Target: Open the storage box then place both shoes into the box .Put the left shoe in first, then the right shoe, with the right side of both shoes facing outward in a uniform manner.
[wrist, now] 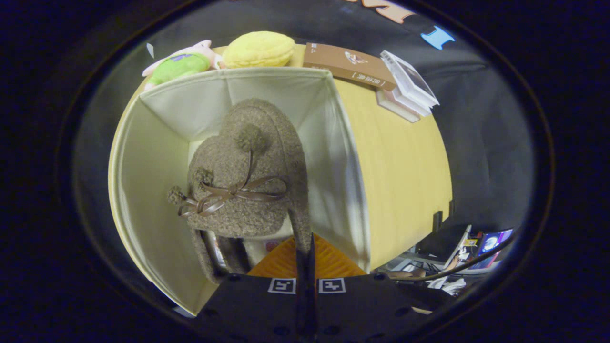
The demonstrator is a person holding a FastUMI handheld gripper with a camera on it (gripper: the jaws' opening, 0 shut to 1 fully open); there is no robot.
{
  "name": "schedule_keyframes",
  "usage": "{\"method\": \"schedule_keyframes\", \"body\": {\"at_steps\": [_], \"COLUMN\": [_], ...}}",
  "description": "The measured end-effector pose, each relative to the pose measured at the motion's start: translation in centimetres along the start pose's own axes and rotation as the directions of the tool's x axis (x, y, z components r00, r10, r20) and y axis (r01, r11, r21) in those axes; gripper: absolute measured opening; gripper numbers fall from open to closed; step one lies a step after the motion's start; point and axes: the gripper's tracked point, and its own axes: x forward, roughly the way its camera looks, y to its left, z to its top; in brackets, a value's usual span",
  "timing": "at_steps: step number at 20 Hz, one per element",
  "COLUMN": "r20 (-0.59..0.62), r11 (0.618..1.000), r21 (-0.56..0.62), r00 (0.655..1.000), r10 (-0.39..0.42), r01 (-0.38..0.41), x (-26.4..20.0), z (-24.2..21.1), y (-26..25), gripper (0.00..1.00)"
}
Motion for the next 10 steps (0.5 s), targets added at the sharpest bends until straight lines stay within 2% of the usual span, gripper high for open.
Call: {"method": "schedule_keyframes", "body": {"at_steps": [3,4,7,10], "r20": [-0.023,-0.029,0.0,0.026], "r11": [0.998,0.993,0.972,0.971], "r21": [-0.042,-0.064,-0.038,-0.062], "r00": [0.998,0.995,0.973,0.972], "r10": [0.052,0.098,0.231,0.232], "r01": [-0.053,-0.1,-0.231,-0.23], "x": [0.2,-0.2,-2.7,-5.0], "z": [-0.8,-1.1,-1.7,-2.2], "y": [0.1,0.6,1.9,0.4], "gripper": [0.07,0.11,0.44,0.78]}}
